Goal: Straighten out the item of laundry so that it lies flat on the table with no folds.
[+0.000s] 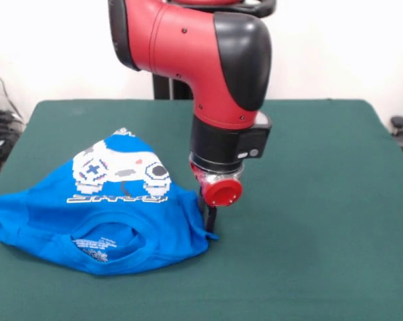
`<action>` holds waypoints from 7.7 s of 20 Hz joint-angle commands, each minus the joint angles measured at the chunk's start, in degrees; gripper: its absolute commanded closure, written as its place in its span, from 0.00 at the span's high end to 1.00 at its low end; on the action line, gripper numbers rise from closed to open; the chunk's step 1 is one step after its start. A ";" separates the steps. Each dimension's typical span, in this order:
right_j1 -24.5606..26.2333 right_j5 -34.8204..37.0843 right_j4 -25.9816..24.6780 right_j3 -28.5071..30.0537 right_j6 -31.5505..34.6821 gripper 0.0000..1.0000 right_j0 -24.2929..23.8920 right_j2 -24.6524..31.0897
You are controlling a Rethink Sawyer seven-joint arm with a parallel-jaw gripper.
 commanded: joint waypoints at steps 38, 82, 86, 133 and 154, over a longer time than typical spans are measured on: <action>-14.35 4.43 1.09 26.24 -3.13 0.00 -14.95 28.49; -2.62 4.10 9.16 -1.34 5.17 1.00 -1.03 2.93; -3.35 5.89 10.10 -0.85 4.72 1.00 -1.83 4.09; 2.08 6.54 11.25 -3.76 8.54 1.00 4.69 -0.35; 4.24 2.63 10.29 -3.84 5.75 1.00 3.63 -0.08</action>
